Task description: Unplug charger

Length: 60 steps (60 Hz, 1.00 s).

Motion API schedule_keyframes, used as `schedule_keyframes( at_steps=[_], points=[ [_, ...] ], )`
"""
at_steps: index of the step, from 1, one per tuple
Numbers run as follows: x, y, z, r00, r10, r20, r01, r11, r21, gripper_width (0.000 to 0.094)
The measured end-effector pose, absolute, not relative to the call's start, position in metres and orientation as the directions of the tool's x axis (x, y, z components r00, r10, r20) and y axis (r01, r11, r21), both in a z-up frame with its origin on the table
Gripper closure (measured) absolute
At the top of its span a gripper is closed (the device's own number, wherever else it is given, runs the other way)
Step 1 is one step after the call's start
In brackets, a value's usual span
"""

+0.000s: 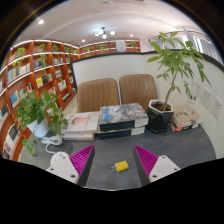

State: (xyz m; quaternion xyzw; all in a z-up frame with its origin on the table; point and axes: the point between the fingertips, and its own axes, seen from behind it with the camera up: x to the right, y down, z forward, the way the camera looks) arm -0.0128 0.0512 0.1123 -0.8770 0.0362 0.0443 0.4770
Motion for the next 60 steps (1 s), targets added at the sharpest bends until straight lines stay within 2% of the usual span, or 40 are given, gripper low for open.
schedule_keyframes(
  at_steps=[5,11,19,40,60],
  points=[
    [-0.020,0.024,0.171,0.988,-0.022,-0.153,-0.145,-0.481,-0.865,0.0136],
    [-0.037,-0.021,0.233,0.981,-0.021,-0.190,-0.183,-0.401,-0.898,0.0128],
    [-0.059,-0.079,0.265,0.985,-0.009,-0.170,-0.162,-0.357,-0.920,0.0130],
    [-0.093,-0.168,0.278,0.994,-0.019,-0.107,-0.107,-0.350,-0.930,0.0130],
    [-0.107,-0.205,0.246,0.997,-0.001,-0.075,-0.068,-0.417,-0.906,0.0132]
  ],
)
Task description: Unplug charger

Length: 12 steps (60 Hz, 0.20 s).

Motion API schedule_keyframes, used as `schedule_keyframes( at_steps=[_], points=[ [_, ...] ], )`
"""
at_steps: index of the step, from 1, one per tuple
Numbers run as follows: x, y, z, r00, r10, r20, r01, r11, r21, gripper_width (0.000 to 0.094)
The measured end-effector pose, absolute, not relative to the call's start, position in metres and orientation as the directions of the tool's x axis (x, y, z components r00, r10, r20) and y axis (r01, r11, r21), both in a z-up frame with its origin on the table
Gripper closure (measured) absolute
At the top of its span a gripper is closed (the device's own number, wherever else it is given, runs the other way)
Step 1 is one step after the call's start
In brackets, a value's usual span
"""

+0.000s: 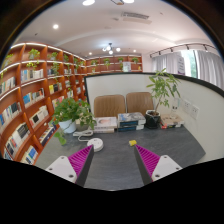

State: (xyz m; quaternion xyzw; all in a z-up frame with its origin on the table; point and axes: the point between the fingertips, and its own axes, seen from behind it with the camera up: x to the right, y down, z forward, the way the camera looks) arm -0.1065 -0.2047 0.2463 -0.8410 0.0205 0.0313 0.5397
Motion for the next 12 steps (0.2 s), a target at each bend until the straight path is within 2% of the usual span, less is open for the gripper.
schedule_keyframes(
  at_steps=[12],
  points=[
    [-0.112,-0.212,0.234,0.997,0.010,-0.072,-0.060,-0.438,-0.897,0.0130]
  ],
)
